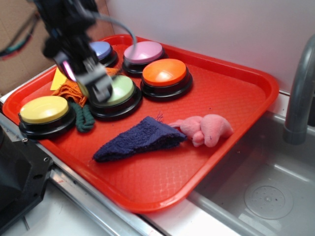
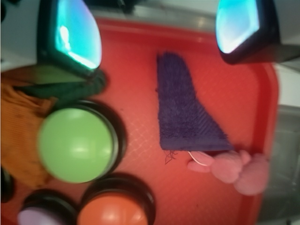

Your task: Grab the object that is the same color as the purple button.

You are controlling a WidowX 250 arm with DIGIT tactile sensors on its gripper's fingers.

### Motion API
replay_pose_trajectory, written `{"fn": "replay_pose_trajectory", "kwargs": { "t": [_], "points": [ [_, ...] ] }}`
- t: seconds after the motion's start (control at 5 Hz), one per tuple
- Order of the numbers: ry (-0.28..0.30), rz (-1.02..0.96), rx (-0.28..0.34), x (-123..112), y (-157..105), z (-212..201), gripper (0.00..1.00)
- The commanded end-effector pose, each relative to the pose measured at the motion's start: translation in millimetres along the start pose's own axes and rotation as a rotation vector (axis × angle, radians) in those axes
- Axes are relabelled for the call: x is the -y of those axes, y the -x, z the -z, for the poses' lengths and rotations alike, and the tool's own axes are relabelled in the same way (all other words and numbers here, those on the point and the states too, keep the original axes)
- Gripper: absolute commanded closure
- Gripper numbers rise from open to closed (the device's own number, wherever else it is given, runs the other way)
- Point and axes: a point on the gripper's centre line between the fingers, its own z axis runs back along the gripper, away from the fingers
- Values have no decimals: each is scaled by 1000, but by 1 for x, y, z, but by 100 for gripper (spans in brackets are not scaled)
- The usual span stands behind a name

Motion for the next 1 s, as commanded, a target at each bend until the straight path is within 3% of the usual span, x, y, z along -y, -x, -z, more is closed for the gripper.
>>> {"fn": "replay_pose_trajectory", "kwargs": {
  "t": [0.0, 0.2, 0.4, 0.6, 0.8],
  "points": [
    [11, -11, 13, 6, -14, 61, 0],
    [59, 9, -17, 8, -16, 86, 0],
    [71, 9, -36, 13, -16, 101, 0],
    [53, -20, -1, 17, -15, 98, 100],
    [60, -16, 5, 19, -15, 95, 100]
  ]
}}
